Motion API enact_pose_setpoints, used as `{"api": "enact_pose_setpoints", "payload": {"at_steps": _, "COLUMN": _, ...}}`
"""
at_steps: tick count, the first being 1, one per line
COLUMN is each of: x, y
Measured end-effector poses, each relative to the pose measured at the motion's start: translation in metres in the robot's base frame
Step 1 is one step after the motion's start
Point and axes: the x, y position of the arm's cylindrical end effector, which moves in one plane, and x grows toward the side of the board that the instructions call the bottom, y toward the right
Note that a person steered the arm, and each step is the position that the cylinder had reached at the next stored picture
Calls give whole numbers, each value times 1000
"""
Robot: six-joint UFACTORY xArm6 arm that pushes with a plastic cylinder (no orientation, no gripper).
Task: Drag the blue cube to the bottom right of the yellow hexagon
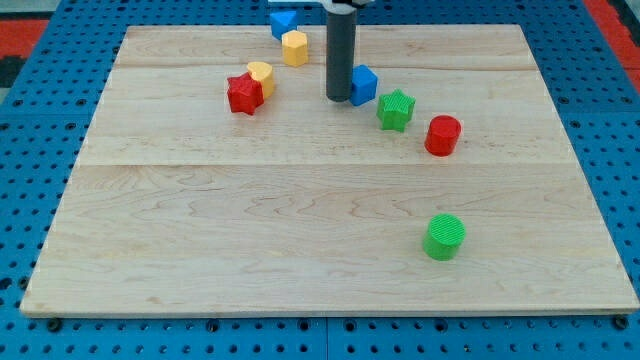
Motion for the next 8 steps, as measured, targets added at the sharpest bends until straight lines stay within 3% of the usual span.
{"api": "enact_pose_setpoints", "payload": {"at_steps": 2, "x": 18, "y": -9}}
{"api": "enact_pose_setpoints", "payload": {"at_steps": 4, "x": 22, "y": 35}}
{"api": "enact_pose_setpoints", "payload": {"at_steps": 5, "x": 6, "y": 17}}
{"api": "enact_pose_setpoints", "payload": {"at_steps": 8, "x": -17, "y": 67}}
